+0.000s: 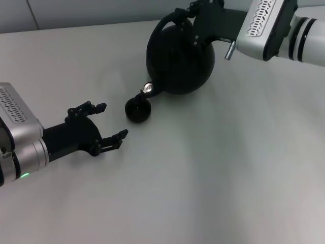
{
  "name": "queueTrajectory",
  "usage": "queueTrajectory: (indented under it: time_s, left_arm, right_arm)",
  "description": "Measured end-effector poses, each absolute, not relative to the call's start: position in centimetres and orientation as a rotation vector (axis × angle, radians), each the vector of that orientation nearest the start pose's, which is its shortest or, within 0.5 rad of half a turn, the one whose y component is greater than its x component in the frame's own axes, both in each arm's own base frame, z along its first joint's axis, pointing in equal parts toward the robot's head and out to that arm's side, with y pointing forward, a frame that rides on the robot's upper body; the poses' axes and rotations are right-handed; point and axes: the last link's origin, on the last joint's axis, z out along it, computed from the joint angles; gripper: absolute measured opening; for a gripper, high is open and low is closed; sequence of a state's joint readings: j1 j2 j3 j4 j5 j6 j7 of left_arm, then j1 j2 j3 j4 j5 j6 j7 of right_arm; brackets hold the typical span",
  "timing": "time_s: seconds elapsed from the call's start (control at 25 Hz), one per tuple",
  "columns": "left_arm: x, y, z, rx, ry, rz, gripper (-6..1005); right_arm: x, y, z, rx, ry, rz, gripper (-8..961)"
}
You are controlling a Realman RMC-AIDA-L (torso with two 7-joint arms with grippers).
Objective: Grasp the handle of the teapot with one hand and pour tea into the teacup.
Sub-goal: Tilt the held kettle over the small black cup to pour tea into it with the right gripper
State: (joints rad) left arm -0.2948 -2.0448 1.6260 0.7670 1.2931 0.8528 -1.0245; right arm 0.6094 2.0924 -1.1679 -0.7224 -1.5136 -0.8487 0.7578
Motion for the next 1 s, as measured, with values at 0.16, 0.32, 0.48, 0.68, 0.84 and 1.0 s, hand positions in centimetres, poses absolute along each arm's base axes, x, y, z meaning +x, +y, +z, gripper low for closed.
queueTrajectory:
  time_s: [0.16, 0.32, 0.48, 0.68, 0.84, 1.0]
  left_arm:
    - [-27.03, 31.89, -7.12, -2.57, -0.264, -0.376, 840]
    - [-27.06, 31.9, -7.08, -2.57, -0.264, -0.375, 840]
    - [-26.98, 31.93, -7.08, -2.57, -0.261, -0.377, 840]
    - [-26.88, 31.86, -7.02, -2.568, -0.259, -0.384, 840]
    - [-26.82, 31.79, -6.89, -2.565, -0.255, -0.388, 841]
    - [-26.82, 31.79, -6.86, -2.565, -0.254, -0.389, 841]
  right_arm:
    - [20.08, 42.23, -1.35, -2.307, -0.239, 0.31, 94]
    - [20.13, 42.21, -1.28, -2.304, -0.24, 0.308, 92]
    - [20.18, 42.17, -1.25, -2.303, -0.249, 0.302, 90]
    - [20.03, 42.05, -1.33, -2.304, -0.271, 0.291, 89]
    - [19.86, 41.86, -1.51, -2.297, -0.299, 0.255, 89]
    - [19.86, 41.89, -1.59, -2.291, -0.305, 0.234, 88]
